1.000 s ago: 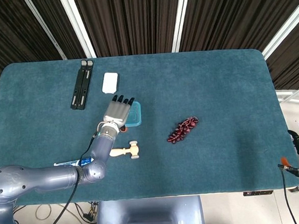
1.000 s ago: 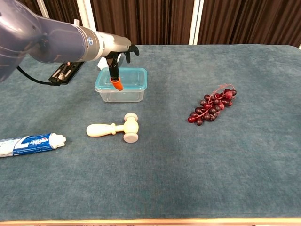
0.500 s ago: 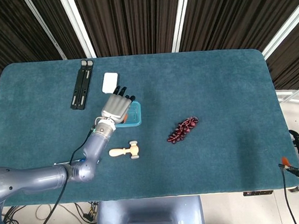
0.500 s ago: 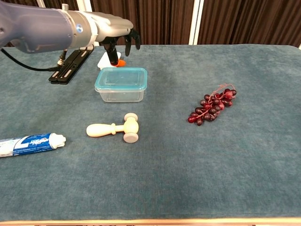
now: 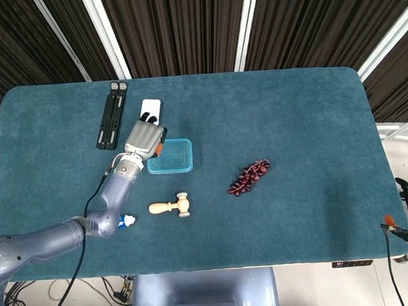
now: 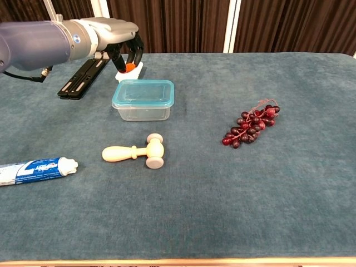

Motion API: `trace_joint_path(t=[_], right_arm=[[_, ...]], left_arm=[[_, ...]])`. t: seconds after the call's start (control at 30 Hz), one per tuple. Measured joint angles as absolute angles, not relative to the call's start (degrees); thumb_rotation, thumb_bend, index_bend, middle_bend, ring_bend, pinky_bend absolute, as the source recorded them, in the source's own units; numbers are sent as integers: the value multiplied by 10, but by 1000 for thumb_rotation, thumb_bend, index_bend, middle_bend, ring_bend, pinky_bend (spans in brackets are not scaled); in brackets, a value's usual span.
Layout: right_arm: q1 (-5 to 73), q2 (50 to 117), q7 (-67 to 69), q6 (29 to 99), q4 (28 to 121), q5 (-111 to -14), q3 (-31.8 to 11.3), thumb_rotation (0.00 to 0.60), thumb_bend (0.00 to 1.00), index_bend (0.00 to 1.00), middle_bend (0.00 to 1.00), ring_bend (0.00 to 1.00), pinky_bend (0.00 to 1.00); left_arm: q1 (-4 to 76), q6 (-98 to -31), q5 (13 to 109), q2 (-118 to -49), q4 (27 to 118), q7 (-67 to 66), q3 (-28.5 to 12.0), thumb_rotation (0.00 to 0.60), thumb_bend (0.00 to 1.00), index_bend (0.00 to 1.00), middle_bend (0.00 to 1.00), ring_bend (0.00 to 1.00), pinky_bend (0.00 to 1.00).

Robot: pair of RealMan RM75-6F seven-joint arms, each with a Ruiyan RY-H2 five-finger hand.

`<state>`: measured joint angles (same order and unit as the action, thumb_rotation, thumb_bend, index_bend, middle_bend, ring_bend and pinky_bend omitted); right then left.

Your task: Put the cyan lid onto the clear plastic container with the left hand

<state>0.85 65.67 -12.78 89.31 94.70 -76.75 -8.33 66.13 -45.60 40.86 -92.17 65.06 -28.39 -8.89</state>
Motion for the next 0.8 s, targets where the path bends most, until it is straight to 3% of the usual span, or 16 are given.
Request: trace_joint_path(t=[0.8], right_arm=[[8, 656, -131, 891, 952, -760, -84, 600, 292, 184, 40, 31, 0]], left_arm=[[641, -405, 408, -968, 561, -269, -99, 600, 489, 642, 567, 196, 122]])
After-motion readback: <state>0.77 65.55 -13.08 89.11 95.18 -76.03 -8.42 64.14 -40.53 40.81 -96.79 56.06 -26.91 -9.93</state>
